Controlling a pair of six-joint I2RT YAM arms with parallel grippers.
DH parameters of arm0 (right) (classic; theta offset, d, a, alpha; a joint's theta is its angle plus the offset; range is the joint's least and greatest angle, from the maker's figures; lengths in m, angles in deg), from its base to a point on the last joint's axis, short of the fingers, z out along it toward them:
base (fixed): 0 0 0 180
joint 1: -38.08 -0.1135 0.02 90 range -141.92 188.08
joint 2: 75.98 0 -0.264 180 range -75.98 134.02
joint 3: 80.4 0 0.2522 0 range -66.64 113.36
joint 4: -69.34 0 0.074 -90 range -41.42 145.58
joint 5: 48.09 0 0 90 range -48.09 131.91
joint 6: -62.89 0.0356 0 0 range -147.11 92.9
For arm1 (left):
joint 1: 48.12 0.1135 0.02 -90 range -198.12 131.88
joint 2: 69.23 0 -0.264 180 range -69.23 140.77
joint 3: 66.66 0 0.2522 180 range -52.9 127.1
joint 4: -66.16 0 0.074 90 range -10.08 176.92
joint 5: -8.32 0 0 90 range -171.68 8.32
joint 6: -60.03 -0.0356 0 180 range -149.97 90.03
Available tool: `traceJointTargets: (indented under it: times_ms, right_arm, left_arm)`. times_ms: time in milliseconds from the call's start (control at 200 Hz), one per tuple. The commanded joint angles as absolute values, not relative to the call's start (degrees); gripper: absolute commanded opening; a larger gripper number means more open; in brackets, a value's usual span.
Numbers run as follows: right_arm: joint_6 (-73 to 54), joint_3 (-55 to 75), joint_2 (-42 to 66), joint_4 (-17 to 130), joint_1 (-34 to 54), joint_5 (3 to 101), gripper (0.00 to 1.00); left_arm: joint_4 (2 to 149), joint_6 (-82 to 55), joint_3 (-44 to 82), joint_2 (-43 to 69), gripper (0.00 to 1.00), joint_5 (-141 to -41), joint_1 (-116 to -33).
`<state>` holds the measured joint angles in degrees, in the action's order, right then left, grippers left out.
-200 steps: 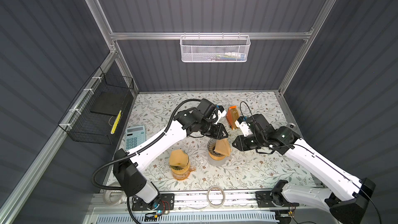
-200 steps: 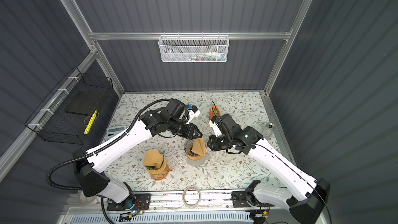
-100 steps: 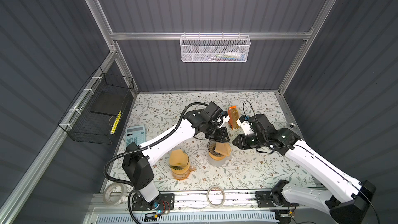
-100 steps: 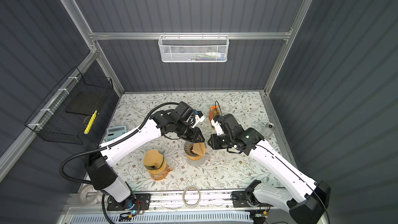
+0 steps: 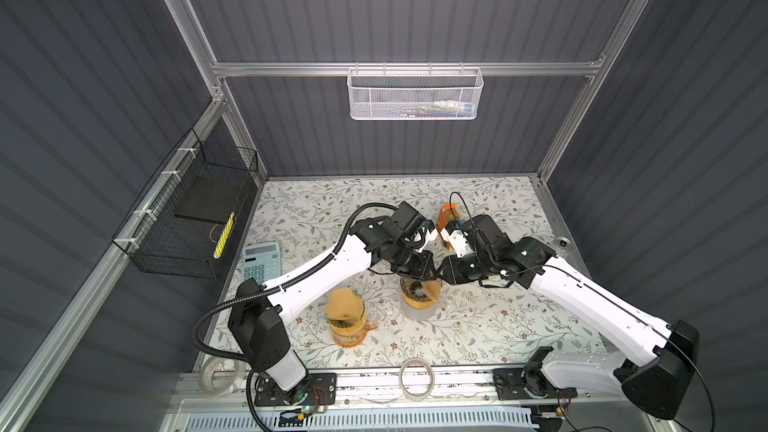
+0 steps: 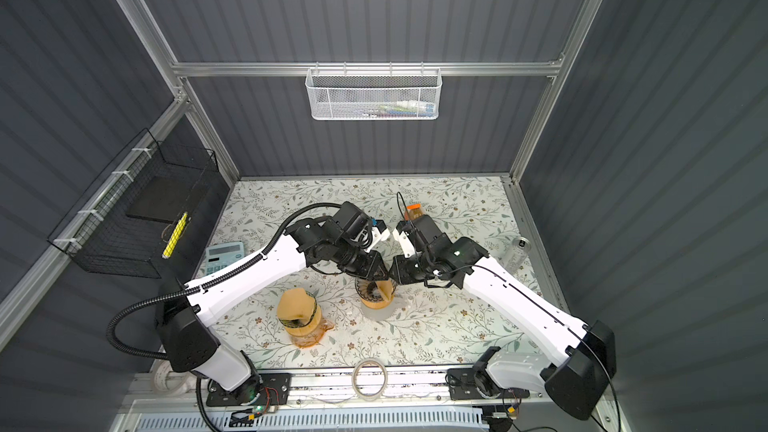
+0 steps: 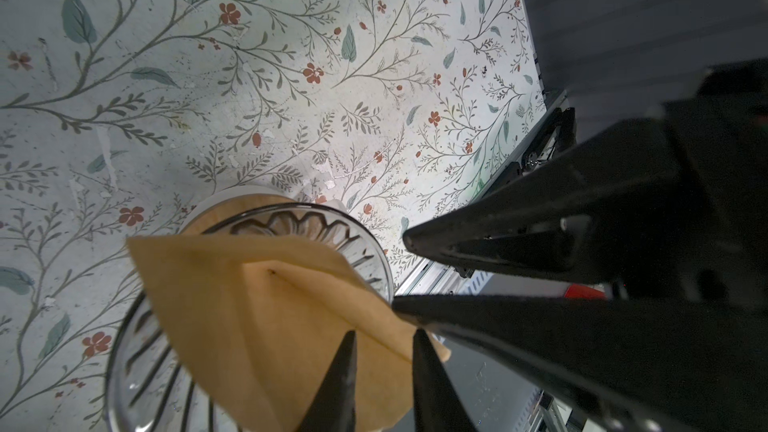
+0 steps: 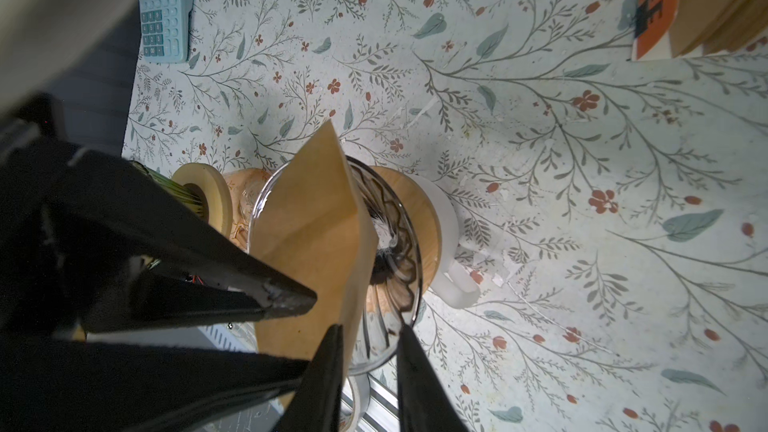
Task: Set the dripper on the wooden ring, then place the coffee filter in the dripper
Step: 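Grasp the filter edge with the left gripper while the right gripper holds it, then press the paper filter down into the dripper cone with both grippers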
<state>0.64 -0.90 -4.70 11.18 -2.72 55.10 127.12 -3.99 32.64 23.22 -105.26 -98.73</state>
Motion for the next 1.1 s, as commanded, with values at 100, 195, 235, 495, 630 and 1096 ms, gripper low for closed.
traceJointTargets:
  times_ms: [100,195,235,495,630,1096]
  right_arm:
    - [-0.2,1.1,-3.2,11.2,-3.6,54.1,0.27]
    - [-0.1,1.1,-2.4,11.5,-3.7,54.0,0.27]
    - [-0.2,1.3,-2.0,11.5,-3.8,54.0,0.26]
    - [-0.6,1.5,-0.2,10.7,-4.2,51.1,0.15]
    - [-0.6,1.6,0.6,10.9,-4.5,50.5,0.09]
    - [-0.2,2.6,1.7,11.3,-5.2,48.6,0.0]
  left_arm:
    - [127.2,-3.5,31.5,20.6,0.23,-104.5,-99.1]
    - [127.2,-3.5,31.1,20.4,0.22,-104.4,-99.1]
    - [127.4,-3.5,31.1,20.3,0.21,-104.4,-99.1]
    - [127.5,-3.7,29.7,19.4,0.13,-104.0,-99.1]
    - [127.9,-4.0,28.6,19.0,0.11,-102.3,-99.1]
    - [127.6,-3.1,24.0,16.8,0.09,-99.2,-99.1]
